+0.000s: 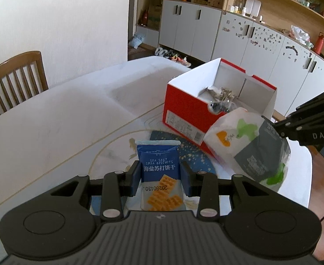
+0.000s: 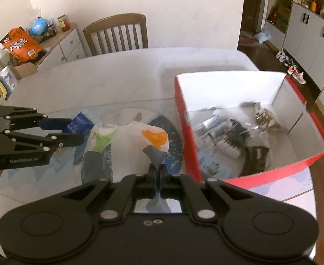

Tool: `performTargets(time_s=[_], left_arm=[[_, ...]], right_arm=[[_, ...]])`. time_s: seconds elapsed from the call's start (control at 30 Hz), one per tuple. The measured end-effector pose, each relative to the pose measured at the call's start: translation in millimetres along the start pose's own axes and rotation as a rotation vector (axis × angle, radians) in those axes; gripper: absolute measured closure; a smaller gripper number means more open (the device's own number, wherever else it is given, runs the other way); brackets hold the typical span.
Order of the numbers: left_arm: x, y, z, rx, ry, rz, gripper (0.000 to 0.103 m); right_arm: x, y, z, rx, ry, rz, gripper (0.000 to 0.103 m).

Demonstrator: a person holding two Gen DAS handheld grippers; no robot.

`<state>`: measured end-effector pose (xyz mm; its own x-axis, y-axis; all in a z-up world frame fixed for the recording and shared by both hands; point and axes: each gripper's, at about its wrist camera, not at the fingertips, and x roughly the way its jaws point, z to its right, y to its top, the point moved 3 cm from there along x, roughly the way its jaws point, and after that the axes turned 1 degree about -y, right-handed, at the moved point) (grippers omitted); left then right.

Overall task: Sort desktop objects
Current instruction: 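Lift the biscuit packet with the left gripper while the right carries the white bag toward the box, then lower the biscuit packet and white bag into the red shoebox with both grippers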

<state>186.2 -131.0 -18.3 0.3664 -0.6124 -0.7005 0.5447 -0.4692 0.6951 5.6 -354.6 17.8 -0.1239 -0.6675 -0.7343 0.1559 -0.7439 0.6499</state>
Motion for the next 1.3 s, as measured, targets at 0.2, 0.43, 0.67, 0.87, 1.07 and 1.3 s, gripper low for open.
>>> performTargets(time_s=[0.2,0.43,0.67,0.87,1.07,1.3], left_arm=[[4,17,16,0.014,0.0,0.011,0.066],[14,37,38,0.02,0.004,0.023,0.066],[37,59,63,0.017,0.014,0.023,0.067],[54,74,85,0.019,0.015,0.019,0.067],[72,90,107,0.034,0.013,0.015,0.067],[93,105,128,0.055,0.006,-0.002,0.067]], right_arm=[[-6,8,23,-0.022,-0.009,0.014,0.102],[-7,20,59,-0.029,-0.015,0.024,0.102],[-4,32,96,-0.048,-0.01,0.028,0.102],[-1,40,128,-0.059,-0.013,0.032,0.102],[4,51,164,-0.052,-0.044,0.041,0.102],[10,63,203,-0.019,-0.097,0.058,0.102]])
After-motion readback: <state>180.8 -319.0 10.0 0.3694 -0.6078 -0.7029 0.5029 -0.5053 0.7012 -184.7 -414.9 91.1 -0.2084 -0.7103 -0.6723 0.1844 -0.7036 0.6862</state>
